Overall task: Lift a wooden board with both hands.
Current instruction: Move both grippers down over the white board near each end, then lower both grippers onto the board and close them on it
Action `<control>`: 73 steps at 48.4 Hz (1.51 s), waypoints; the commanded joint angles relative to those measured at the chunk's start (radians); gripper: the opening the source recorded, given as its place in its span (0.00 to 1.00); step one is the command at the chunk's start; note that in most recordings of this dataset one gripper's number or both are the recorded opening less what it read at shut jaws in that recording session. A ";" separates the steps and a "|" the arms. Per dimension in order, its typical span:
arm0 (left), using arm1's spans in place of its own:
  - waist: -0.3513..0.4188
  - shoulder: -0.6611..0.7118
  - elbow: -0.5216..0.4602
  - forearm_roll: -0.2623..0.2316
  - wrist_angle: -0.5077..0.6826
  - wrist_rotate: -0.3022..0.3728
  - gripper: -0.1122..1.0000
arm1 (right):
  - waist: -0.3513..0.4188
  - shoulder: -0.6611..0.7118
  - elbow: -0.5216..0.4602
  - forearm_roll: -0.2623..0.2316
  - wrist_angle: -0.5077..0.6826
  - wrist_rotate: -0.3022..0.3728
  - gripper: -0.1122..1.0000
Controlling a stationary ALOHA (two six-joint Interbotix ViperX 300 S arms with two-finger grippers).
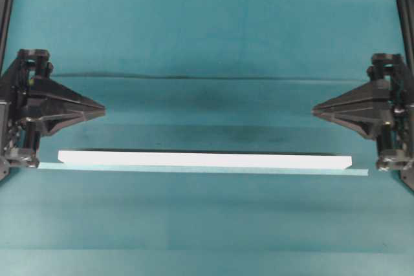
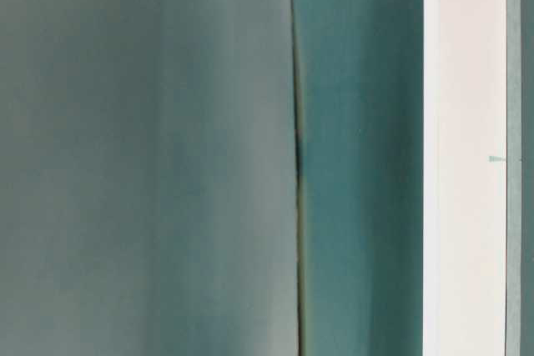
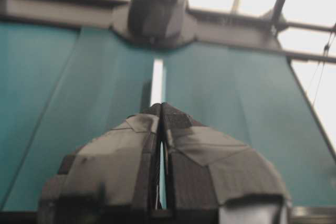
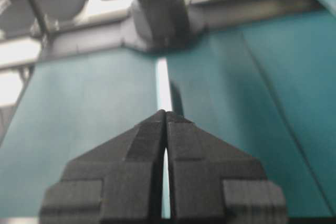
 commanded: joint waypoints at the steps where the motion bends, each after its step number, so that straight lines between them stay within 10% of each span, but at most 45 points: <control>1: 0.000 0.003 -0.054 0.003 0.066 0.000 0.09 | -0.003 0.038 -0.055 0.002 0.074 0.006 0.11; 47: -0.043 0.468 -0.451 0.008 0.799 0.021 0.09 | -0.031 0.561 -0.471 -0.006 0.703 0.002 0.11; 73: -0.044 0.500 -0.459 0.009 0.873 0.060 0.09 | -0.029 0.676 -0.541 -0.020 0.854 -0.008 0.28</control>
